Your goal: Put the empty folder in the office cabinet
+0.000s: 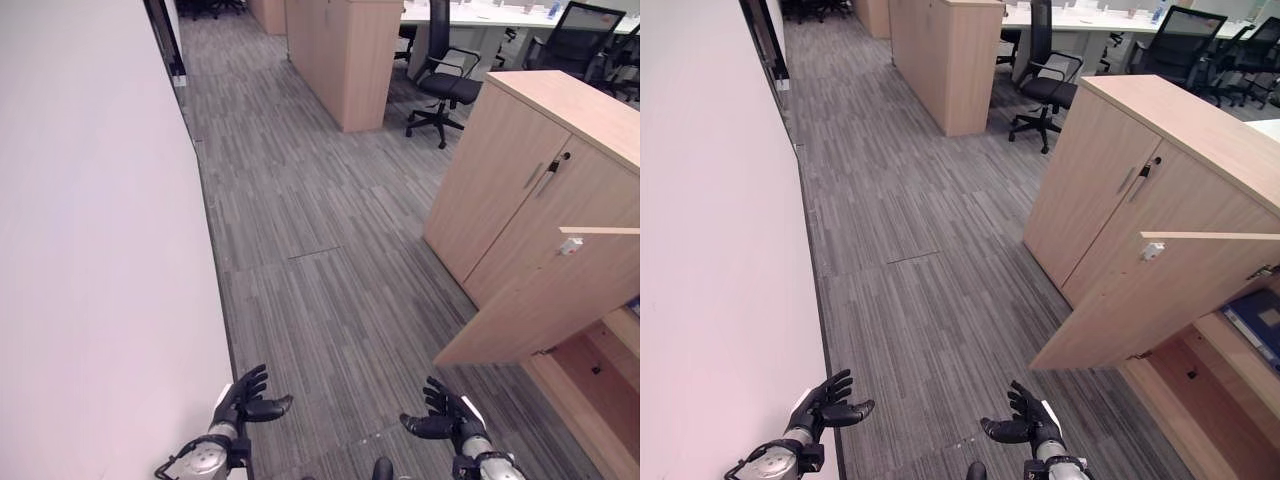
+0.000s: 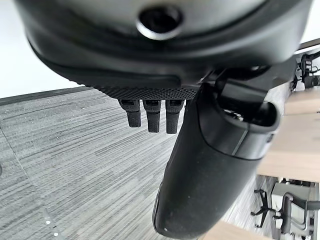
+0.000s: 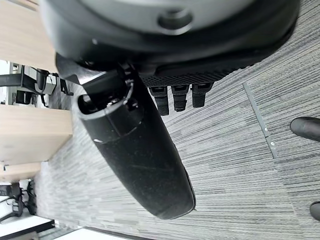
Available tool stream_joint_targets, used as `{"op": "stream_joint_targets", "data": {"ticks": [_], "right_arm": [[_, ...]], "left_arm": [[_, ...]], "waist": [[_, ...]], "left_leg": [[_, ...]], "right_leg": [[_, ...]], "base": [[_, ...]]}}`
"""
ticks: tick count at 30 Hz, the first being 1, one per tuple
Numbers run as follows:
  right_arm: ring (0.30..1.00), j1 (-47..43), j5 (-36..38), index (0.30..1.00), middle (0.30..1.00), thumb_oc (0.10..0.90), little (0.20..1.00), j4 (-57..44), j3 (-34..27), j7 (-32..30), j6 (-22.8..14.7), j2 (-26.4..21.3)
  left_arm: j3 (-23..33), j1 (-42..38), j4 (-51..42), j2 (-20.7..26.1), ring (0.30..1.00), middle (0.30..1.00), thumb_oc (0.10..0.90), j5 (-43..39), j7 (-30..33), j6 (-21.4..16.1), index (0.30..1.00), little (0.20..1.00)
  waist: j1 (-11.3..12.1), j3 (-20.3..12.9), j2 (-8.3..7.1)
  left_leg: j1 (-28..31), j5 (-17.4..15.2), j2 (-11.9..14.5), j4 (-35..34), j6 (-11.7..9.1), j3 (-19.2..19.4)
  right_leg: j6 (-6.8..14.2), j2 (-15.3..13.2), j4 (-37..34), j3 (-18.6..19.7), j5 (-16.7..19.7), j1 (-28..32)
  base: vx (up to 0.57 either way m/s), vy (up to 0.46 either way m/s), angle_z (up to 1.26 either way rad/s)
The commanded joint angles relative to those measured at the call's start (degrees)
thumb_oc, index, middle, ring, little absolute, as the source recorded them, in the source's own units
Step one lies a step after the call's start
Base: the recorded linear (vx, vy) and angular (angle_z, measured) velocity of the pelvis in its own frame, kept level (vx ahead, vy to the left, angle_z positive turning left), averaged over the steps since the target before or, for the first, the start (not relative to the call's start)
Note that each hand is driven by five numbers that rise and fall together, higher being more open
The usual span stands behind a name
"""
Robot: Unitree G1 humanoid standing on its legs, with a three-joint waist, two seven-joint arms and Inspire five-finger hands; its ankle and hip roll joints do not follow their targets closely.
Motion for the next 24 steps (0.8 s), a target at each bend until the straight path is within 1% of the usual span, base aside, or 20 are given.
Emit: {"op": "stream_joint_targets", "data": {"ticks": [1,2,3,4,5,6,7,8,9,11,12,13,14,15,16,17,20,22,23,24], "right_arm": [[0.900,-5.33,-0.79,0.900,0.900,0.800,0.900,-4.55,-0.34,0.66,-3.91,-2.13],[0.900,-5.35,-0.79,0.900,0.900,0.800,0.900,-4.56,-0.33,0.66,-3.90,-2.14],[0.900,-5.66,-1.11,0.900,0.900,0.800,0.900,-5.07,0.15,1.10,-3.78,-2.07],[0.900,-5.67,-1.12,0.900,0.900,0.800,0.900,-5.10,0.14,1.10,-3.76,-2.06],[0.900,-5.99,-1.09,0.900,0.900,0.800,0.900,-5.40,0.73,1.39,-3.82,-1.79],[0.900,-6.09,-1.12,0.900,0.900,0.800,0.900,-5.52,0.86,1.55,-3.67,-1.63],[0.900,-6.07,-1.26,0.900,0.900,0.800,0.900,-5.62,0.91,1.78,-3.40,-1.55],[0.900,-5.64,-1.66,0.900,0.900,0.800,0.900,-6.06,0.82,2.29,-2.97,-1.82],[0.900,-5.59,-1.67,0.900,0.900,0.800,0.900,-6.09,0.84,2.29,-2.95,-1.80],[0.900,-4.65,-1.85,0.900,0.900,0.800,0.900,-6.13,0.27,2.32,-2.83,-1.88],[0.900,-4.66,-1.85,0.900,0.900,0.800,0.900,-6.14,0.27,2.32,-2.82,-1.85],[0.900,-4.01,-1.88,0.900,0.900,0.800,0.900,-5.80,-0.43,2.01,-2.69,-1.86],[0.900,-3.73,-1.86,0.900,0.900,0.800,0.900,-5.86,-0.69,1.86,-2.59,-1.76],[0.900,-3.53,-1.66,0.900,0.900,0.800,0.900,-5.77,-1.15,1.72,-2.52,-1.73],[0.900,-3.53,-1.66,0.900,0.900,0.800,0.900,-5.77,-1.17,1.72,-2.52,-1.72],[0.900,-3.66,-1.55,0.900,0.900,0.800,0.900,-5.45,-1.24,1.69,-2.66,-1.97],[0.900,-3.80,-1.89,0.900,0.900,0.800,0.900,-5.28,-0.77,1.69,-2.41,-2.66],[0.900,-4.26,-1.25,0.900,0.900,0.800,0.900,-4.95,-0.25,1.65,-2.68,-3.47],[0.900,-4.91,-0.65,0.900,0.900,0.800,0.900,-4.74,0.34,1.52,-2.89,-4.47],[0.900,-4.93,-0.63,0.900,0.900,0.800,0.900,-4.72,0.34,1.52,-2.90,-4.51]], "left_arm": [[0.86,-4.74,-2.18,3.26,0.900,0.900,0.800,1.65,-0.06,-3.36,0.900,0.900],[0.88,-4.75,-2.17,3.27,0.900,0.900,0.800,1.65,-0.07,-3.36,0.900,0.900],[0.91,-4.70,-2.09,3.53,0.900,0.900,0.800,1.69,-0.03,-3.15,0.900,0.900],[0.91,-4.73,-2.08,3.53,0.900,0.900,0.800,1.69,-0.03,-3.15,0.900,0.900],[1.49,-4.19,-1.40,3.80,0.900,0.900,0.800,1.72,-0.12,-3.17,0.900,0.900],[2.04,-3.91,-1.51,4.09,0.900,0.900,0.800,1.35,-0.12,-3.11,0.900,0.900],[2.80,-3.71,-1.43,4.44,0.900,0.900,0.800,0.94,-0.06,-3.05,0.900,0.900],[3.43,-3.82,-0.92,5.26,0.900,0.900,0.800,0.32,-0.32,-3.07,0.900,0.900],[3.43,-3.79,-0.89,5.29,0.900,0.900,0.800,0.31,-0.33,-3.10,0.900,0.900],[3.56,-3.66,-0.76,5.38,0.900,0.900,0.800,0.79,-0.34,-3.32,0.900,0.900],[3.57,-3.67,-0.77,5.41,0.900,0.900,0.800,0.79,-0.33,-3.31,0.900,0.900],[3.57,-3.50,-0.32,5.38,0.900,0.900,0.800,1.06,-0.17,-3.64,0.900,0.900],[3.50,-3.59,-0.39,5.32,0.900,0.900,0.800,1.02,-0.05,-3.70,0.900,0.900],[3.28,-4.66,1.45,5.08,0.900,0.900,0.800,1.25,0.48,-3.89,0.900,0.900],[3.25,-4.71,1.52,5.08,0.900,0.900,0.800,1.25,0.48,-3.93,0.900,0.900],[3.22,-5.19,2.51,4.92,0.900,0.900,0.800,1.27,0.61,-4.01,0.900,0.900],[2.44,-5.56,3.54,4.16,0.900,0.900,0.800,0.71,1.10,-3.93,0.900,0.900],[1.83,-5.94,5.06,3.35,0.900,0.900,0.800,0.19,1.37,-4.01,0.900,0.900],[1.04,-6.24,6.37,2.19,0.900,0.900,0.800,-0.55,1.45,-4.03,0.900,0.900],[1.04,-6.27,6.42,2.14,0.900,0.900,0.800,-0.55,1.45,-4.07,0.900,0.900]], "waist": [[1.22,1.01,1.68],[1.26,1.02,1.66],[1.32,1.61,1.81],[1.48,1.63,1.74],[2.06,2.15,2.79],[2.46,2.12,3.03],[2.90,1.79,3.32],[3.07,1.47,2.44],[3.16,1.56,2.52],[2.51,1.18,1.67],[2.47,0.95,1.54],[1.60,0.85,1.20],[1.39,0.80,1.02],[1.17,0.40,0.20],[1.13,0.42,0.21],[1.25,0.29,0.02],[0.95,0.22,0.30],[0.40,0.45,0.79],[0.03,0.57,1.26],[-0.04,0.58,1.39]], "left_leg": [[2.02,-5.58,-0.59,0.27,0.14,-1.60],[2.01,-5.58,-0.64,0.28,0.17,-1.54],[2.12,-5.87,-0.59,1.08,0.55,-0.72],[2.10,-5.93,-0.69,1.16,0.59,-0.55],[2.02,-6.86,0.56,2.32,0.50,1.97],[2.00,-7.13,1.11,2.51,0.27,3.04],[2.52,-8.13,1.77,2.19,-0.25,3.25],[1.57,-7.47,1.54,2.46,-0.79,4.25],[1.82,-7.66,1.64,2.44,-0.82,4.33],[1.60,-7.72,1.64,2.62,-1.93,3.63],[1.24,-7.53,1.49,2.67,-1.87,3.62],[0.77,-7.31,2.31,2.81,-3.02,2.72],[0.78,-7.26,2.77,2.86,-3.42,2.53],[0.58,-7.20,3.09,2.79,-4.15,2.28],[0.58,-7.21,3.11,2.80,-4.16,2.22],[0.41,-6.89,3.68,2.87,-4.85,2.32],[1.07,-6.28,6.30,2.53,-6.43,1.70],[0.99,-5.43,8.86,2.80,-7.72,1.04],[0.64,-4.68,10.98,3.27,-8.72,0.24],[0.64,-4.67,11.13,3.26,-8.80,0.16]], "right_leg": [[5.71,-4.53,12.44,-6.83,-6.12,0.62],[5.75,-4.59,12.56,-6.75,-6.14,0.54],[6.27,-4.91,15.52,-6.17,-5.72,-0.26],[6.31,-5.04,15.83,-5.94,-5.84,-0.47],[6.59,-9.30,18.50,-8.99,-4.74,-0.63],[6.30,-11.76,18.05,-10.50,-4.05,0.12],[6.88,-14.12,17.10,-10.88,-3.85,0.95],[6.61,-16.67,11.45,-11.11,-0.68,2.24],[6.70,-16.52,11.30,-11.05,-0.66,2.49],[7.66,-17.62,5.21,-6.27,2.15,2.56],[7.64,-17.71,4.93,-6.30,2.45,2.36],[8.63,-18.70,2.12,-1.51,4.82,2.04],[9.01,-18.60,2.06,0.93,5.50,1.55],[9.66,-17.77,0.58,2.15,4.58,2.51],[9.66,-17.76,0.49,2.06,4.60,2.61],[9.66,-17.11,0.18,1.33,5.01,2.90],[9.66,-14.87,-0.60,0.61,1.29,3.50],[8.66,-12.28,-1.17,0.98,-1.94,3.60],[7.16,-9.80,-2.12,1.02,-4.07,3.99],[7.08,-9.65,-2.16,0.91,-4.10,4.06]], "base": [[-0.05,0.043,-0.81],[-0.05,0.036,-0.62],[-0.03,0.024,-0.40],[-0.06,-0.018,-0.47],[-0.05,-0.070,-0.48],[0.00,-0.132,-0.56],[-0.01,-0.207,-0.66],[0.01,-0.172,-0.67],[0.00,-0.213,-0.59],[0.09,-0.189,-0.23],[0.12,-0.304,0.00],[0.10,-0.291,0.20],[0.18,-0.473,0.46],[0.11,-0.257,0.44],[0.11,-0.316,0.32],[0.07,-0.223,0.03],[0.13,-0.298,-0.05],[0.14,-0.371,-0.05],[0.10,-0.331,0.04],[0.10,-0.347,0.11]]}}
